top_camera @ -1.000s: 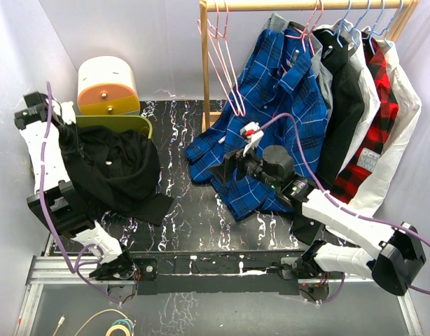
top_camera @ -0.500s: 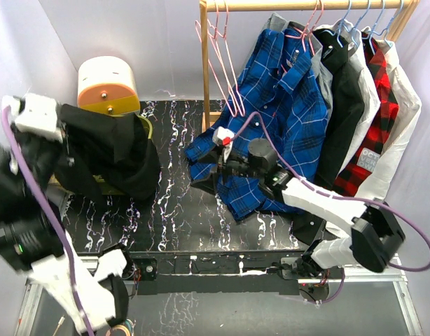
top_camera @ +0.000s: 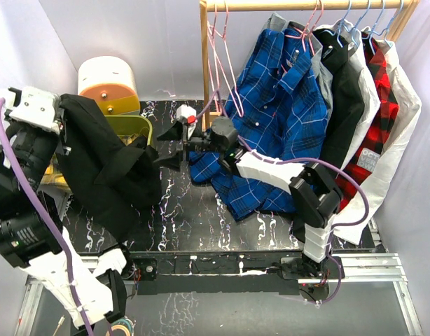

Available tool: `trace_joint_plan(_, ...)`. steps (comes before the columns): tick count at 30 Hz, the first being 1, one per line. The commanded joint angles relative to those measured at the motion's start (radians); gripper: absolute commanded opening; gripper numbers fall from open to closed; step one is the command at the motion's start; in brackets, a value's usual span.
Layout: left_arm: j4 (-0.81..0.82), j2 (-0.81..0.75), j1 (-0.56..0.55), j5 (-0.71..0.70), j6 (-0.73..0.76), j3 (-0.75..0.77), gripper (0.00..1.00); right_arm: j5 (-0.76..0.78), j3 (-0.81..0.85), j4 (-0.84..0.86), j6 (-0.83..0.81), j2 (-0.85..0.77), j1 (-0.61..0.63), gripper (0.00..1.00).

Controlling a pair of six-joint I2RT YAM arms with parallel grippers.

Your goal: Place the shirt on the hanger

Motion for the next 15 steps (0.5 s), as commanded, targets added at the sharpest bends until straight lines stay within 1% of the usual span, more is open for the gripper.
trace_joint_plan(1, 0.024, 0.014, 0.006, -0.008, -0.002, 0.013, 0.00, -0.162, 0.022, 0.132, 0.022, 0.032, 0.053, 0.98)
trace_joint_plan(5, 0.028, 0.013, 0.006, -0.023, 0.017, 0.003, 0.00, -0.119, -0.206, 0.394, 0.035, -0.037, 0.057, 0.98)
trace_joint_plan(7, 0.035, 0.006, 0.006, -0.019, 0.020, -0.009, 0.00, -0.107, -0.248, 0.418, 0.027, -0.052, 0.057, 0.98)
trace_joint_plan(10, 0.035, 0.001, 0.006, -0.010, 0.020, -0.020, 0.00, -0.148, -0.234, 0.455, 0.075, -0.025, 0.057, 0.98)
trace_joint_plan(12, 0.033, -0.001, 0.006, -0.010, 0.020, -0.021, 0.00, -0.120, -0.210, 0.475, 0.094, 0.002, 0.059, 0.98)
trace_joint_plan(15, 0.028, -0.005, 0.006, -0.014, 0.021, -0.027, 0.00, -0.050, -0.126, 0.435, 0.063, 0.064, 0.071, 0.98)
